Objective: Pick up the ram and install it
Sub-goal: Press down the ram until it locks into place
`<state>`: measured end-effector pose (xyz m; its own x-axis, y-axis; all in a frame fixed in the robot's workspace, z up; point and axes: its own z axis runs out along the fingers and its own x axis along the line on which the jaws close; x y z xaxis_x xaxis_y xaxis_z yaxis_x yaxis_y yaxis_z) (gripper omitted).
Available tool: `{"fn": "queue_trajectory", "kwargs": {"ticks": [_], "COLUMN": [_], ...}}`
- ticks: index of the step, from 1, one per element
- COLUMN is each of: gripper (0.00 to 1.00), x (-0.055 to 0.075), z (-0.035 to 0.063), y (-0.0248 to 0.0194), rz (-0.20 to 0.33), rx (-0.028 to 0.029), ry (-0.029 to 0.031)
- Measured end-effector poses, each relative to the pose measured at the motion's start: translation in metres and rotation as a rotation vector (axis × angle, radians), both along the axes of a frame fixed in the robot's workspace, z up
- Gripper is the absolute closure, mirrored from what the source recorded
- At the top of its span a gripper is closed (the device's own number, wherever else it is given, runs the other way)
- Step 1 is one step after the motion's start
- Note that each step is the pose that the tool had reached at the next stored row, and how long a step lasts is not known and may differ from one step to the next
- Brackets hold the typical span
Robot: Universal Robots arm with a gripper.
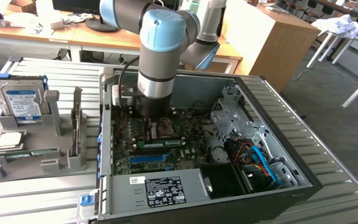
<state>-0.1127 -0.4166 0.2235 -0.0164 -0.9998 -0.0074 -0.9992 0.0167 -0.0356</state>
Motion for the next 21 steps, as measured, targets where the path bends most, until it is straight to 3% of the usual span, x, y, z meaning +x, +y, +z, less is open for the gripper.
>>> {"fn": "queue_trajectory", "kwargs": {"ticks": [5,10,21], "gripper": [0.9,0.9,0.9], "x": [0.0,0.002,0.02], "z": [0.0006,0.0124,0.0138], "y": [0.0002,0.0003,0.0028], "rz": [0.0,0.0,0.0], "rx": [0.0011,-0.0016,-0.0017], "ry": [-0.0009,-0.0001,0.0002]}}
